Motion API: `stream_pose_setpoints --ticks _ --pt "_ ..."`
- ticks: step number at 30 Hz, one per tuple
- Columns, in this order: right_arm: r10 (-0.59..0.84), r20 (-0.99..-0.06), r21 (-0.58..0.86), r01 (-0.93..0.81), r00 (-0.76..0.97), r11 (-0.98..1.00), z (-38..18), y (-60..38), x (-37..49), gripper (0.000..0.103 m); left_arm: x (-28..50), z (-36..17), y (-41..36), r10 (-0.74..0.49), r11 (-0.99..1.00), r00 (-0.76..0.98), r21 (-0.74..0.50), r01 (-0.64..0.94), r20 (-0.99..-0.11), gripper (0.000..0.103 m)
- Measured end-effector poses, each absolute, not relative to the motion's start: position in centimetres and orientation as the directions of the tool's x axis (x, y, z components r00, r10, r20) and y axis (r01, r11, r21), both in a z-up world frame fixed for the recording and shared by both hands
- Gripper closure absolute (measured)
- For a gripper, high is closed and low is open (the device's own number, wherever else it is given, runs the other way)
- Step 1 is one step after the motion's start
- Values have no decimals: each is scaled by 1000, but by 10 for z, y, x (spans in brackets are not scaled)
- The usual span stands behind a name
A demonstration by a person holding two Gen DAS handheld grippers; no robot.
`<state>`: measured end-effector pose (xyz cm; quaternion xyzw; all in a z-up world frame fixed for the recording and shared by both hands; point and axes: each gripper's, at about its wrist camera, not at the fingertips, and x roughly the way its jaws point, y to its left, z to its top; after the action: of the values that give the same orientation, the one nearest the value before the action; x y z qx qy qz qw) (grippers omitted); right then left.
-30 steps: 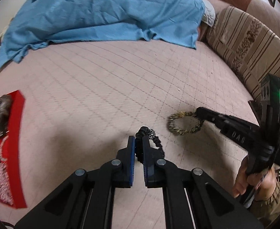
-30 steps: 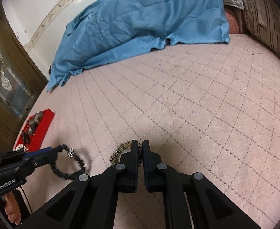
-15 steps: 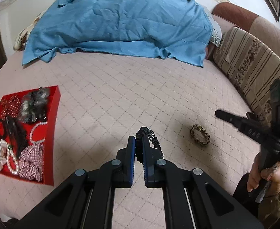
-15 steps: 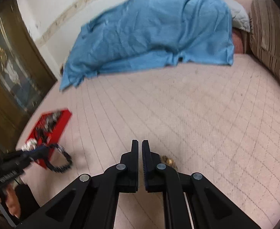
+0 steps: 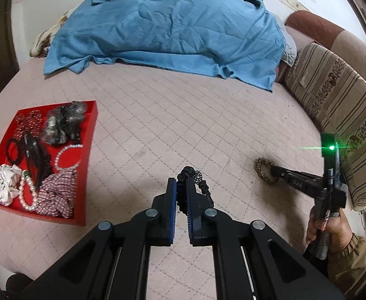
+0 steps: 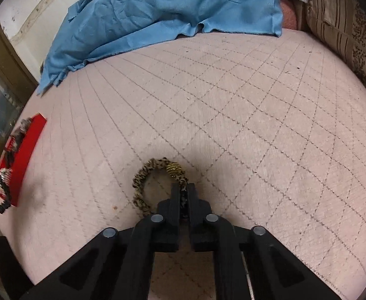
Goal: Organize jewelry
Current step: 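Carry the black and gold bead bracelets over the red tray with both tools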
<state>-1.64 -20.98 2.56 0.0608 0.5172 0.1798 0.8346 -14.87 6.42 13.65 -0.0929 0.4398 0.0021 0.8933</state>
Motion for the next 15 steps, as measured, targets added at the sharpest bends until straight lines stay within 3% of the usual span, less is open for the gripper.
stream_pose_setpoints --ticks 15 --pt "505 -711 323 -410 490 853 135 -163 -47 97 -188 168 141 33 952 683 -184 -243 -730 96"
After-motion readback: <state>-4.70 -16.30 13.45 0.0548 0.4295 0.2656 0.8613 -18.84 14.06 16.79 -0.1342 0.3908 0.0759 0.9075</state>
